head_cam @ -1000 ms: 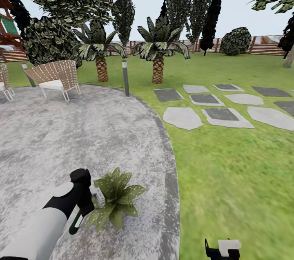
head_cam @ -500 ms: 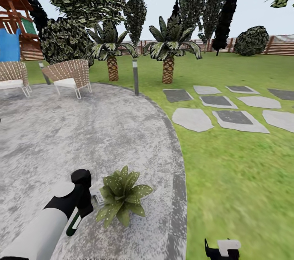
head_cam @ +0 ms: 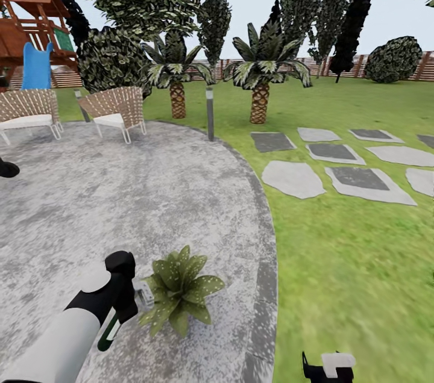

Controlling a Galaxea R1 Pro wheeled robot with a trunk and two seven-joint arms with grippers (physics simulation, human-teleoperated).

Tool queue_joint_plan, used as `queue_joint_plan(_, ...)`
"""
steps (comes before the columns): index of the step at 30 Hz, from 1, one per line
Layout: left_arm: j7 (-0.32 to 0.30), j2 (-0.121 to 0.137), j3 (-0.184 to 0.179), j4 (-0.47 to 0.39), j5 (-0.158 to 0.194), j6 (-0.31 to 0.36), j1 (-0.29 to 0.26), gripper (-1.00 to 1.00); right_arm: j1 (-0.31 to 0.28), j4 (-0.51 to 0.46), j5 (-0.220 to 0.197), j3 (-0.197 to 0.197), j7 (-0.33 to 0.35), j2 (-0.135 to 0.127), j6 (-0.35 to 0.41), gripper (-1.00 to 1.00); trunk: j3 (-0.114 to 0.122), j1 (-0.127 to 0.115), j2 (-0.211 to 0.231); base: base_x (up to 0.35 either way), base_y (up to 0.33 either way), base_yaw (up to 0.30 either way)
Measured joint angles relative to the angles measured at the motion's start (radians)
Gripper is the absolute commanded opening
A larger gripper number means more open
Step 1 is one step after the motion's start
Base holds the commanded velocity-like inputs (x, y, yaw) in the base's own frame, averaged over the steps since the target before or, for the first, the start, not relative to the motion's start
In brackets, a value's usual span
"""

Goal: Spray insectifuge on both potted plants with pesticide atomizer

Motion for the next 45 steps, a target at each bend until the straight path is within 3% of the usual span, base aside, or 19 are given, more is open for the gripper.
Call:
queue_joint_plan(9, 0.001, 0.0, -0.002, -0.009, 0.001, 0.001, -0.001, -1.0, 0.0, 0.001, 0.0, 0.001, 0.0, 0.0, 0.0, 1.0, 0.0, 0.0, 0.0, -0.051, -0.269, 0.031)
queue_joint_plan(21, 0.0, 0.0, 0.0, -0.013, 0.001, 0.002, -0.006, -1.0, 0.0, 0.001, 0.0, 0.002, 0.001, 0.0, 0.0, 1.0, 0.0, 0.0, 0.0, -0.165, -0.234, 0.268)
queue_joint_plan(29, 0.0, 0.0, 0.0, -0.013, 0.001, 0.003, -0.007, -1.0, 0.0, 0.001, 0.0, 0.001, 0.001, 0.0, 0.0, 1.0, 0.0, 0.0, 0.0, 0.103, -0.22, 0.277)
queue_joint_plan(45, 0.004, 0.001, 0.002, -0.011, 0.001, 0.002, -0.003, -1.0, 0.0, 0.001, 0.0, 0.001, 0.001, 0.003, 0.0, 1.0, 0.0, 0.0, 0.0, 0.019, -0.012, 0.185)
